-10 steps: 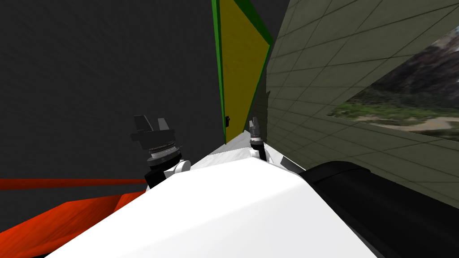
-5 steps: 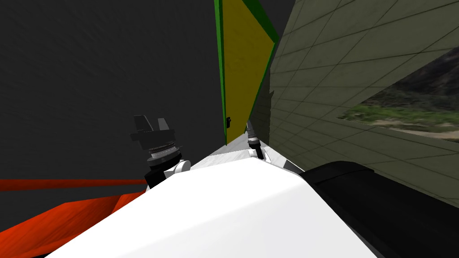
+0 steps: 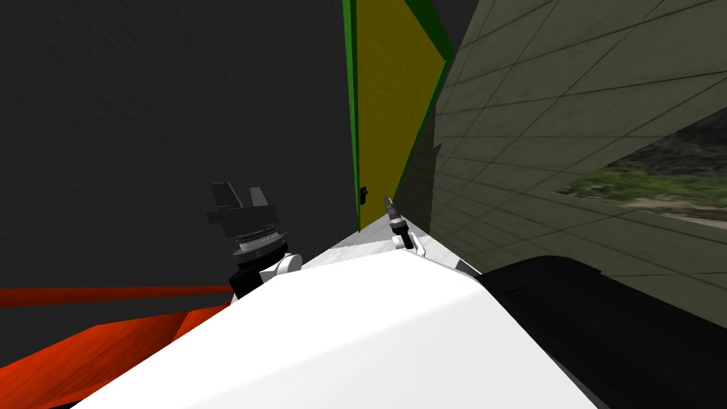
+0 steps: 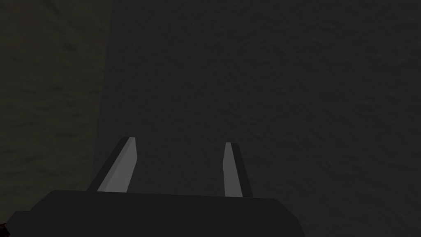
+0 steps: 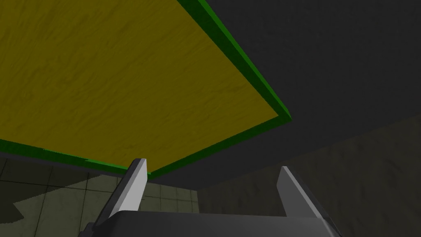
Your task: Pull the door open
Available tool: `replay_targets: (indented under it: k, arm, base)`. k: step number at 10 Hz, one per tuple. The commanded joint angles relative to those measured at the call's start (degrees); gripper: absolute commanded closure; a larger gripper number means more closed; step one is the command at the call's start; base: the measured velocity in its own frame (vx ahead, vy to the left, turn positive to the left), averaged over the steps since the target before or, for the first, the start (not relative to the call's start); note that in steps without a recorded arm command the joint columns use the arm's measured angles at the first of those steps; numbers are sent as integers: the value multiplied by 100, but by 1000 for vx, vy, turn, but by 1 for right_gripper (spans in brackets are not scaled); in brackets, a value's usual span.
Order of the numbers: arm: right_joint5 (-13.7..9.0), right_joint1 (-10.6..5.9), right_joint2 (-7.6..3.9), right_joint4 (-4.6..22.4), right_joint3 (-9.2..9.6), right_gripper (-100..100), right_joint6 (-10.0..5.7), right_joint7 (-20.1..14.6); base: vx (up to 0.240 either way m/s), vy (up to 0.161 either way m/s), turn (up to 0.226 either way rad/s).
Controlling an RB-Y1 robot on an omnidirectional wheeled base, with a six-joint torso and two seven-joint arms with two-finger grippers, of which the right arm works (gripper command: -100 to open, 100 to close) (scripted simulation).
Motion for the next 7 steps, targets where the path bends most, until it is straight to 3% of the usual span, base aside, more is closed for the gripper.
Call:
replay_targets:
  k: [1, 7]
  arm:
    - [62, -41, -19, 161, 9, -100, -23, 102]
    - [628, -514, -349, 1212, 46, -100, 15, 874]
  base:
    - [41, -15, 25]
    - [65, -26, 65]
